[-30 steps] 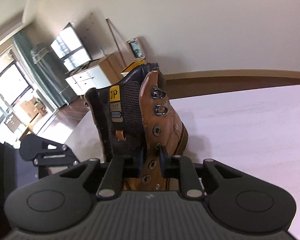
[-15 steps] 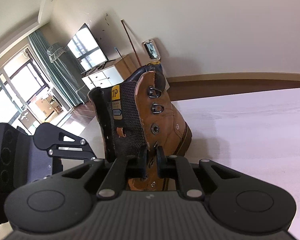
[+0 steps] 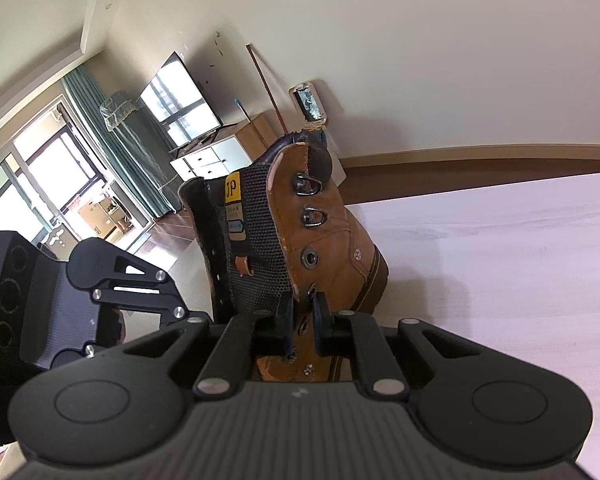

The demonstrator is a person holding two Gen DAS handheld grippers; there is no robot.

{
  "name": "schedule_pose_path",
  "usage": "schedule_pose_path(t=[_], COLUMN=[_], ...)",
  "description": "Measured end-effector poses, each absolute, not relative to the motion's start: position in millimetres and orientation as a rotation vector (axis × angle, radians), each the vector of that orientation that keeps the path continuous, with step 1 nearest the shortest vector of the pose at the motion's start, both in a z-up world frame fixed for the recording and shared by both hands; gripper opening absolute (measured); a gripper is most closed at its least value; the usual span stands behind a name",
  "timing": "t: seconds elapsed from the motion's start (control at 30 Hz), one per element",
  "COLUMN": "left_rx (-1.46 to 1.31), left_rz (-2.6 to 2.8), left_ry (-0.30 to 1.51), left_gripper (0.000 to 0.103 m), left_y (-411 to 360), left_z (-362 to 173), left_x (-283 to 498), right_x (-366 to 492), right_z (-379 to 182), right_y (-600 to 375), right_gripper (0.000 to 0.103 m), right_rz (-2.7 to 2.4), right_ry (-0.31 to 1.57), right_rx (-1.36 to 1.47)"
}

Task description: Lace up shoes with both hands

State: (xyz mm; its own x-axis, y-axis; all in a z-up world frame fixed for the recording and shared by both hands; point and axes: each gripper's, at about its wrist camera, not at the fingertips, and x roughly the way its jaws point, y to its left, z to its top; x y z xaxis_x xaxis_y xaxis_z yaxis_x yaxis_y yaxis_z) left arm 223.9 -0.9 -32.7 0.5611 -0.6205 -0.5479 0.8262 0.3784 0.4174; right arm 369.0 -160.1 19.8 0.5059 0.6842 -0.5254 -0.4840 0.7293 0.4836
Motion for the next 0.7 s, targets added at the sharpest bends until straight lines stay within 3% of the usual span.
schedule_pose_path(t=[0.53,0.7], left_rx=[0.693,0.711], left_rz=[-0.957,-0.948], left_ry=[0.343,0.341], left_gripper=[0.003,0.003], left_y=[-8,-17], left_z=[-35,-38], left_x=[232,237], right_x=[367,364], right_z=[19,20], right_y=[-161,-166], right_gripper=[0.010,0.015], right_rz=[0.717,0.730], right_ry=[0.756,0.735], right_rx=[0.293,0.288])
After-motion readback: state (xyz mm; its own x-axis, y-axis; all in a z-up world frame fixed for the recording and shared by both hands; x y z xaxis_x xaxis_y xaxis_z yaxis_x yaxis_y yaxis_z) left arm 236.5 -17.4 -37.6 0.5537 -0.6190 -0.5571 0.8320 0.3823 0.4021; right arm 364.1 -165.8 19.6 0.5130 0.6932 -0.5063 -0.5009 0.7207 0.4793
